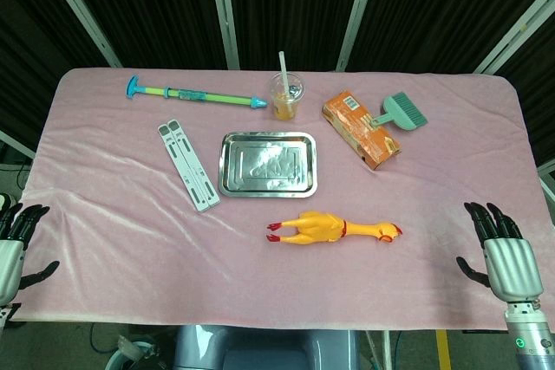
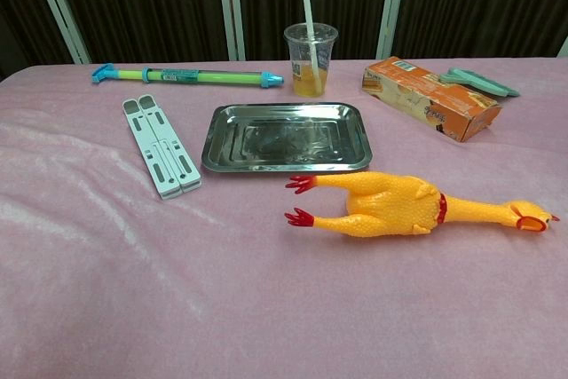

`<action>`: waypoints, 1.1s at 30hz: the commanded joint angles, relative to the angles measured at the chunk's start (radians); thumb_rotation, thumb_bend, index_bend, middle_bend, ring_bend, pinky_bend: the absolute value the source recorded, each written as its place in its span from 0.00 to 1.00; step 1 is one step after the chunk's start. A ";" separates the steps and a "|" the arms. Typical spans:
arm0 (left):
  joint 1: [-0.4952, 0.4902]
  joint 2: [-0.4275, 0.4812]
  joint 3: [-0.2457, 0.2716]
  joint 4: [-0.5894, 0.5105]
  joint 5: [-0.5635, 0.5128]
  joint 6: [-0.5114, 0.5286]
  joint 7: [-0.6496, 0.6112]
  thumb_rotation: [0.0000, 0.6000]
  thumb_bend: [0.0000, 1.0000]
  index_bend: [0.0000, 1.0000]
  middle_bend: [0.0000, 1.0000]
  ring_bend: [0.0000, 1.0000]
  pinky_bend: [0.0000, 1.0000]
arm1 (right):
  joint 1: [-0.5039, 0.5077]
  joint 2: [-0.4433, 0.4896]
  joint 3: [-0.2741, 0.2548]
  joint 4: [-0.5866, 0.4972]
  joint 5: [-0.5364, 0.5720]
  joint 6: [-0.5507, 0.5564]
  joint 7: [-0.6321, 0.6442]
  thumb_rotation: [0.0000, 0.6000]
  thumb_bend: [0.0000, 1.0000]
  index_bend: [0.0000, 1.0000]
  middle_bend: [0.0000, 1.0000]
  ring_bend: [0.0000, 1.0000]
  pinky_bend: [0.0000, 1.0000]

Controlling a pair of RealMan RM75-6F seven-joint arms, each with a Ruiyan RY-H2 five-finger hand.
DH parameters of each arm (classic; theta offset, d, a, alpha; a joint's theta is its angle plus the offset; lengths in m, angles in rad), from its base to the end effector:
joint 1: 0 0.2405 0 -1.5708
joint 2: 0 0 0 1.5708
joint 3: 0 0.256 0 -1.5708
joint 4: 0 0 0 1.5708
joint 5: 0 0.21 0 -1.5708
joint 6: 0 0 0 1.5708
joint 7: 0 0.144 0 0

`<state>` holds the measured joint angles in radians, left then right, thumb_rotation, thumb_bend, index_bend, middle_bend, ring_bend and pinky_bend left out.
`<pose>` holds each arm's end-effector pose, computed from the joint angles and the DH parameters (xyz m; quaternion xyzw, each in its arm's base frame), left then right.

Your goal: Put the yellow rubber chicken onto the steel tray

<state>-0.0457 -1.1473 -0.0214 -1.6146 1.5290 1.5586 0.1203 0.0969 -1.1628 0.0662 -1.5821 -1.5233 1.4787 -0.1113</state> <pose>-0.3091 0.1627 0.1541 -0.6027 -0.3534 -0.3688 0.6131 -0.3068 -0.1883 0.1479 0.6185 -0.3470 0.3716 0.5991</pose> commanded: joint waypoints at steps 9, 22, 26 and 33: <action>-0.001 0.008 0.000 -0.014 -0.004 -0.010 0.004 1.00 0.03 0.16 0.14 0.08 0.10 | 0.008 -0.003 0.001 0.004 -0.003 -0.007 0.006 1.00 0.24 0.09 0.14 0.10 0.19; -0.015 0.022 -0.001 -0.032 0.009 -0.029 0.013 1.00 0.03 0.16 0.14 0.08 0.10 | 0.024 0.027 0.004 -0.010 -0.012 -0.024 0.023 1.00 0.24 0.09 0.14 0.10 0.19; -0.018 0.028 -0.005 -0.045 0.009 -0.028 0.018 1.00 0.03 0.16 0.14 0.08 0.10 | 0.056 0.039 0.005 -0.025 -0.027 -0.066 0.055 1.00 0.24 0.09 0.14 0.11 0.19; -0.025 0.044 -0.010 -0.070 0.013 -0.033 0.033 1.00 0.03 0.16 0.14 0.08 0.10 | 0.166 0.044 0.005 -0.042 -0.060 -0.220 0.133 1.00 0.24 0.09 0.15 0.13 0.19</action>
<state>-0.0694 -1.1050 -0.0307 -1.6821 1.5411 1.5271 0.1508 0.2175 -1.1197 0.0712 -1.6175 -1.5719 1.3186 -0.0123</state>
